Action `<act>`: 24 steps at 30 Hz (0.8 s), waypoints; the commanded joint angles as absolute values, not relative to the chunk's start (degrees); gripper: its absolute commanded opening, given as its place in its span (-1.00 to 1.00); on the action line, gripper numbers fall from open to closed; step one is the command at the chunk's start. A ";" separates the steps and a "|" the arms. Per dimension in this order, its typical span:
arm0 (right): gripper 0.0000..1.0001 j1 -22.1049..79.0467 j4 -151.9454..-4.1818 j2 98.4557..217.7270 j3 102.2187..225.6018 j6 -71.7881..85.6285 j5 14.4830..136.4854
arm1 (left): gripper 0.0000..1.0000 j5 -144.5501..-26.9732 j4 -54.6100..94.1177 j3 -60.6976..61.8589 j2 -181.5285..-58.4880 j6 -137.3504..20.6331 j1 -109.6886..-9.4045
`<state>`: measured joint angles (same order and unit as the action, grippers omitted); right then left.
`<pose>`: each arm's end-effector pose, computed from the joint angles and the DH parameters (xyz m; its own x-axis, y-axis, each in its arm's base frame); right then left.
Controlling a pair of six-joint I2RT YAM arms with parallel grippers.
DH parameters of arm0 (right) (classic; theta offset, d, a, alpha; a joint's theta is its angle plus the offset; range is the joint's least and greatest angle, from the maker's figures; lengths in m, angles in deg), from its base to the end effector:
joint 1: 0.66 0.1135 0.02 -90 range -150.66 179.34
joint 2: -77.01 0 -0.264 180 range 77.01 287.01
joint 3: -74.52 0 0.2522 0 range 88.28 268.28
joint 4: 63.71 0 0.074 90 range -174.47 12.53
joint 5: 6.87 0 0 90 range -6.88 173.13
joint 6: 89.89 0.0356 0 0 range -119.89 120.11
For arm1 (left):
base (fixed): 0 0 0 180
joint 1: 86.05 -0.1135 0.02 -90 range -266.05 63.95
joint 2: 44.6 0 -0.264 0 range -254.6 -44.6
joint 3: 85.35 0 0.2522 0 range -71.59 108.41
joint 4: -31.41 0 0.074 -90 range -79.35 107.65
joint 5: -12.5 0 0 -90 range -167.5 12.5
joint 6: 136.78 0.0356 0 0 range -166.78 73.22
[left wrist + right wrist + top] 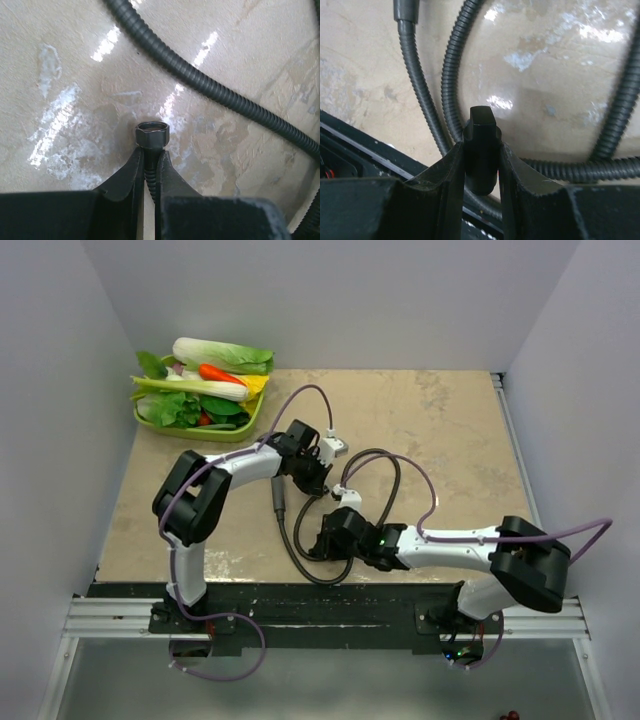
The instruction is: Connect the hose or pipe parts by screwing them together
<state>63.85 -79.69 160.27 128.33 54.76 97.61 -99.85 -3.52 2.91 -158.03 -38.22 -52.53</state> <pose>0.1306 0.2532 0.1744 -0.8286 0.0970 -0.5513 -0.2119 0.8572 0.4693 0.3314 -0.2358 0.1558 -0.6151 0.5726 -0.5420 0.7689 0.5877 -0.2518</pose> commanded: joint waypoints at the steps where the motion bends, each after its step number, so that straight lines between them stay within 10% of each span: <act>1: -1.00 64.21 -82.03 153.32 126.69 56.09 100.61 | -1.00 -102.72 -3.18 -0.66 -152.81 -32.12 -52.30; 9: -1.00 62.37 -101.26 128.79 136.06 46.01 108.87 | -1.00 -112.82 -10.98 -5.31 -127.54 -14.55 -56.25; 24: -1.00 62.10 -105.60 125.00 149.10 27.62 96.13 | -1.00 -119.17 -27.35 -7.51 -105.43 5.69 -53.09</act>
